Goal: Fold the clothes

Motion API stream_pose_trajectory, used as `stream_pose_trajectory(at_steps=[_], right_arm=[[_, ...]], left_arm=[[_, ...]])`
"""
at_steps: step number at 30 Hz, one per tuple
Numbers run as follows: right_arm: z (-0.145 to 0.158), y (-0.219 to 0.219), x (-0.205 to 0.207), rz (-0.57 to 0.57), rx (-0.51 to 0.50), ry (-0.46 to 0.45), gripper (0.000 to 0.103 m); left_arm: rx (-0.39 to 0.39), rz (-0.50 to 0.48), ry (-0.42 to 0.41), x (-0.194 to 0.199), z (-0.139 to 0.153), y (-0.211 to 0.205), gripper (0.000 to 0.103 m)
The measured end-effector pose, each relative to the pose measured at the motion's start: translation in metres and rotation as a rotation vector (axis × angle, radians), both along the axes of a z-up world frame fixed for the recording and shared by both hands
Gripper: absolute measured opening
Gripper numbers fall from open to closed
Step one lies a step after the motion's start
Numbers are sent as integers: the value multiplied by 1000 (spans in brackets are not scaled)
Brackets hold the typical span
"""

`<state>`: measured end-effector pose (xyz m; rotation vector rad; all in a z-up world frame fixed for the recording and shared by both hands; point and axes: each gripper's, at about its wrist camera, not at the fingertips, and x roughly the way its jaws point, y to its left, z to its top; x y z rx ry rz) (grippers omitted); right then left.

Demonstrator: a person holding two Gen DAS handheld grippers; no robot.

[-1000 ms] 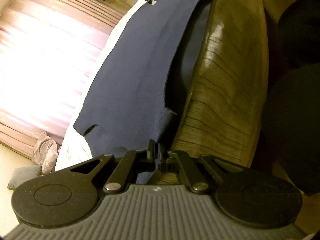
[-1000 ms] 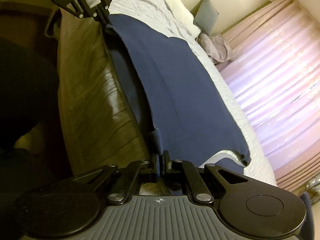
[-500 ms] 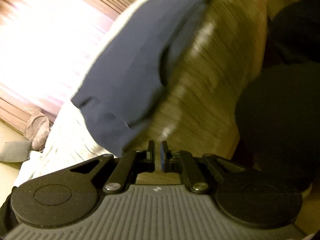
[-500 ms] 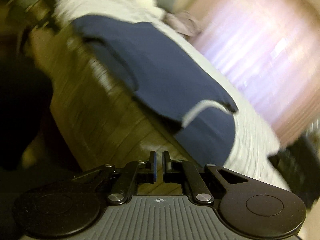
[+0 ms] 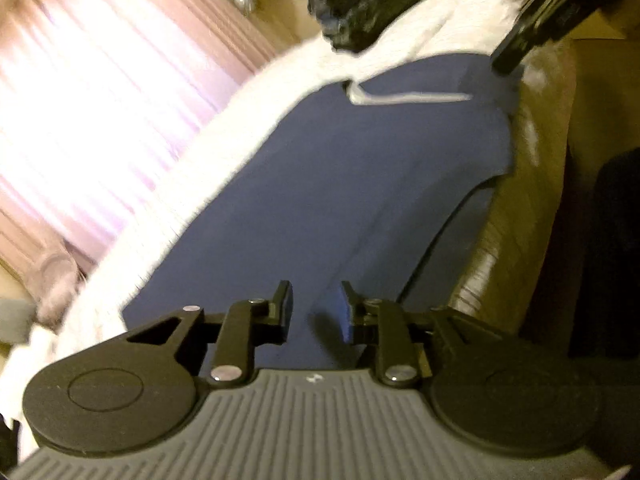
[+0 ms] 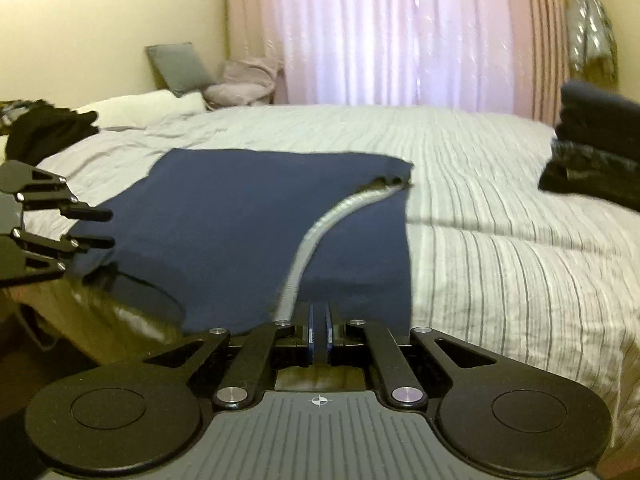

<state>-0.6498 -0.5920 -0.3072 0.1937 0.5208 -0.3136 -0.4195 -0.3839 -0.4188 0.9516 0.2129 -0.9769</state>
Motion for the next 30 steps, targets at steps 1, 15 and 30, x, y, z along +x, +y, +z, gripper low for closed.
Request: stream_pose_trajectory(at_steps=[1,15,30], right_arm=[[0,0,-1,-9,6,-2,3],[-2,36,-13,-61,-25,-51,92],[10,162,76,384,-224,-28,92]], left_arm=[[10,15,22,5,-4,-4,22],[-62,281,67,12,4,92,22],[41,309,-5,38,1,170,32]])
